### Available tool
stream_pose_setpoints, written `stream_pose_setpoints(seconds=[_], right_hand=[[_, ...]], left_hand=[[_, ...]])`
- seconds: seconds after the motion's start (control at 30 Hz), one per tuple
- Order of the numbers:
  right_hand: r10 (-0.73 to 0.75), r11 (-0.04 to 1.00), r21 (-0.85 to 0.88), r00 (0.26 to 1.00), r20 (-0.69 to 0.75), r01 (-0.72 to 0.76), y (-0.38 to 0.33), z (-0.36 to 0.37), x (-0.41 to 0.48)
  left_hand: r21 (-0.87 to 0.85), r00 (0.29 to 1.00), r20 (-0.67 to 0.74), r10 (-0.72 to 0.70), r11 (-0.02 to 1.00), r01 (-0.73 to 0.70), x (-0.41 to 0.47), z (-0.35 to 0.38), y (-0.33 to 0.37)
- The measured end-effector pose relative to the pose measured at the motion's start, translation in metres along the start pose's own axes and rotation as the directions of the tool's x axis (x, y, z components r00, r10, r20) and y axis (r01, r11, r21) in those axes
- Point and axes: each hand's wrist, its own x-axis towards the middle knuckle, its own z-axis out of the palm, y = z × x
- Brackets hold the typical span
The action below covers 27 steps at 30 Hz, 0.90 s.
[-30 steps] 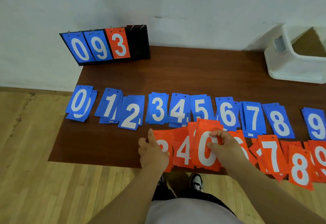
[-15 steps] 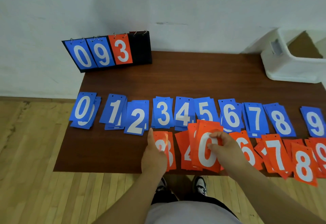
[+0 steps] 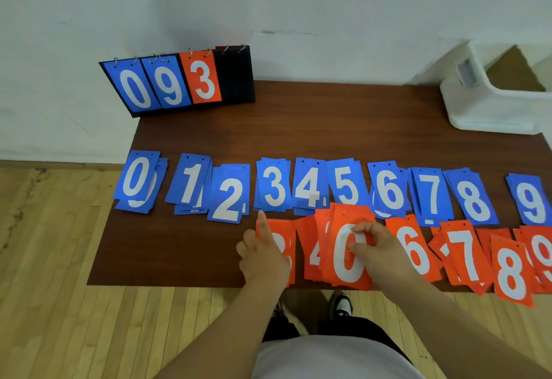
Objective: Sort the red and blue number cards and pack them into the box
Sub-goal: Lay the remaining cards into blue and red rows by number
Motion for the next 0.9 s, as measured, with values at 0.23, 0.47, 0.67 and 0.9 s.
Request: stream_pose_setpoints(seconds=[0.23, 0.47, 0.67, 0.9], right_hand=[[-0.031, 0.995, -0.088, 0.996, 0.088, 0.039, 0.004, -0.022, 0.02], [-0.096, 0.987, -0.104, 0.967, 0.238, 0.124, -0.003, -0.057, 0.041], [-0.051, 0.988, 0.155, 0.88, 0.472, -0.026, -0.019, -0.077, 0.043], [-0.148, 0.925, 0.368, 0.811, 0.566, -0.089, -0.037, -0.103, 0.029]], left_hand=[[-0.124, 0.995, 0.013, -0.097, 0.987, 0.098, -0.004, 0.003, 0.006], [-0.444, 0.984, 0.019, -0.177, 0.88, 0.167, -0.028, -0.005, 0.013], [-0.805, 0.974, -0.076, -0.215, 0.59, 0.067, -0.068, -0.033, 0.045], [-0.96, 0.994, -0.104, -0.028, 0.265, -0.093, -0.108, -0.038, 0.118]])
